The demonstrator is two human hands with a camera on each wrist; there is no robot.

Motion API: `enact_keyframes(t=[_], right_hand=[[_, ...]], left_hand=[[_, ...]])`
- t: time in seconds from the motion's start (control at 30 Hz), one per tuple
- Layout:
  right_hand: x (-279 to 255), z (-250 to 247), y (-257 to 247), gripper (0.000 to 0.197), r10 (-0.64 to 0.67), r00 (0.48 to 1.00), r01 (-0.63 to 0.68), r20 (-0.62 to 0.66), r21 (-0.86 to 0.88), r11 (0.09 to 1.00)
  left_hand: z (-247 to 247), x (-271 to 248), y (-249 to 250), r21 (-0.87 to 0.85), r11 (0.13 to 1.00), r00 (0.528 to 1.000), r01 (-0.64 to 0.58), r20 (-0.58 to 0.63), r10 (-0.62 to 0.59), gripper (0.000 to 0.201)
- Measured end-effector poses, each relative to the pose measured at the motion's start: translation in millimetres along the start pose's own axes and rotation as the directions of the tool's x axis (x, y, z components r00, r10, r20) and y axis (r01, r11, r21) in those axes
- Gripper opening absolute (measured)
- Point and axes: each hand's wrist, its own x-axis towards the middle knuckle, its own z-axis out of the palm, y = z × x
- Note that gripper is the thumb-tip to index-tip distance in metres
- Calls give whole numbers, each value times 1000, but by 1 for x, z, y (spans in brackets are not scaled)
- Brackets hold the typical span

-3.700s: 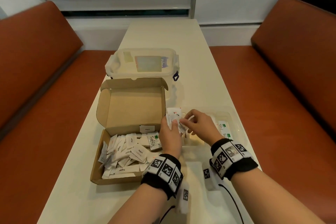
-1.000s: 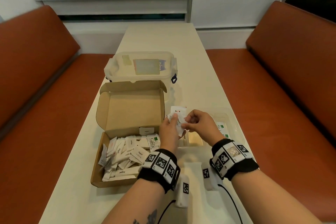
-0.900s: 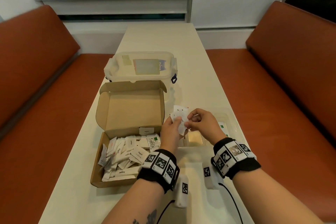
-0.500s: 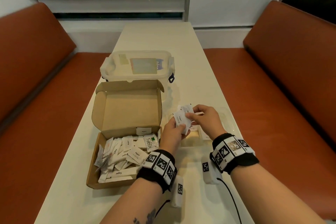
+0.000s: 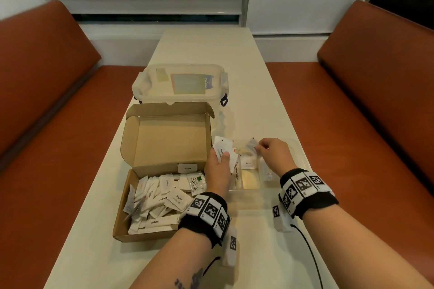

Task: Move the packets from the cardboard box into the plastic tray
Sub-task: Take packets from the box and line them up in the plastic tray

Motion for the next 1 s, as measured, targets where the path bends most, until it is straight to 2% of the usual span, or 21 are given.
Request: enact_keyframes(t=[0.07, 0.13, 0.33, 0.57, 0.83, 1.0], right_hand=[[1, 6, 3, 22, -47, 990, 77, 130, -236, 969], [2, 13, 6, 25, -98, 973, 176, 209, -394, 902], [6, 23, 1, 27, -153, 944, 300, 292, -571, 764], [9, 18, 5, 26, -209, 918, 379, 336, -594, 710], [1, 21, 17, 30, -269, 931, 361, 248, -500, 787], [2, 21, 19, 26, -269, 921, 387, 282, -575, 721]], left_hand=[[0, 2, 0, -7, 1000, 1000, 1, -13, -1, 24], [1, 2, -1, -4, 1000, 1000, -3, -11, 3, 24], [1, 2, -2, 35, 999, 1000, -29, -3, 30, 25], [1, 3, -3, 87, 995, 999, -42, 6, 42, 24], [1, 1, -3, 101, 993, 999, -54, -3, 55, 25], [0, 1, -3, 112, 992, 999, -50, 1, 50, 27]])
